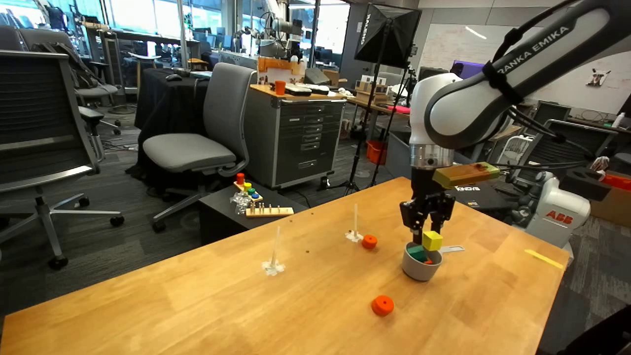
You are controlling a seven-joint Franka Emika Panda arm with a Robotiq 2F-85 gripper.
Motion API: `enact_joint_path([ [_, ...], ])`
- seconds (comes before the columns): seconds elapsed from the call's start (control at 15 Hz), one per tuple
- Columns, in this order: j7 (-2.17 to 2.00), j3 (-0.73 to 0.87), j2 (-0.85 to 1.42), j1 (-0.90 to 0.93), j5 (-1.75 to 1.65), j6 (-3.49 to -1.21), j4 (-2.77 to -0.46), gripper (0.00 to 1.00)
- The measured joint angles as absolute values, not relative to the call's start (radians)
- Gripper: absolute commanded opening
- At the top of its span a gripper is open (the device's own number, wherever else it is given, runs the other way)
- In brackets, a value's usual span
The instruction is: Put the blocks in the cup
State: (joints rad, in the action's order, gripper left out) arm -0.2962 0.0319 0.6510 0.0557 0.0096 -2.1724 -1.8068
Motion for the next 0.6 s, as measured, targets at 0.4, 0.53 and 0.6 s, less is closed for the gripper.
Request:
enact_joint_path([
  [0.4, -0.306, 0.032, 0.677, 0.055, 0.015, -2.172, -1.785, 1.0],
  [0.53, -0.306, 0.032, 0.68, 0.055, 0.024, -2.172, -1.783, 1.0],
  [0.6, -0.306, 0.032, 0.679, 0.055, 0.026, -2.171, -1.784, 1.0],
])
